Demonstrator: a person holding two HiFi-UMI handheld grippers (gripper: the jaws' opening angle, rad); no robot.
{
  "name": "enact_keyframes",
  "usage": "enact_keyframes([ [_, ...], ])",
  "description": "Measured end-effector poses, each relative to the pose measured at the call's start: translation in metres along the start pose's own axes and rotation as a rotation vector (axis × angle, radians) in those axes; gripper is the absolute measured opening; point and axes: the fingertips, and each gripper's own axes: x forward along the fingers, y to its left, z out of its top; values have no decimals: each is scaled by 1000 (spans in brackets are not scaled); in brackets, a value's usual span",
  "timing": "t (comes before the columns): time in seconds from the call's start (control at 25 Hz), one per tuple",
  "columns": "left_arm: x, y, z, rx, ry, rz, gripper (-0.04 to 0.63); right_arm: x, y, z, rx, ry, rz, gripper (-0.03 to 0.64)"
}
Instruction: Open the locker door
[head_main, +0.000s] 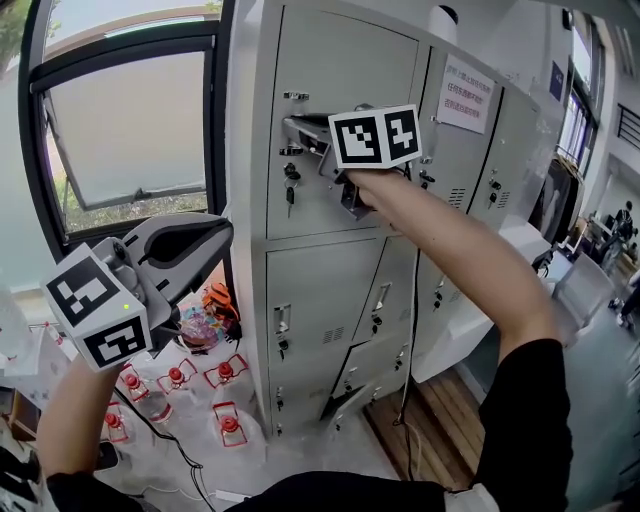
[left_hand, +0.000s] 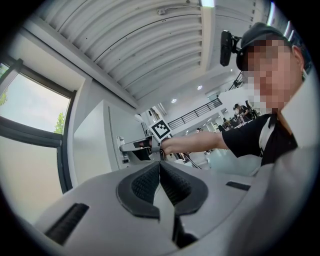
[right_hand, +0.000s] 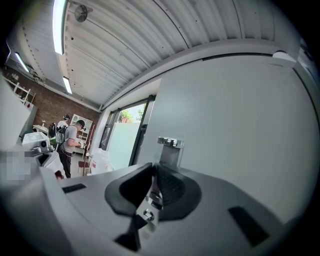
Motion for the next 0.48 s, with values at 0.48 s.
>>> enact_keyframes([
  [0.48, 27, -14, 9, -4, 28, 11, 17, -31, 17, 5, 25, -24, 150, 40],
])
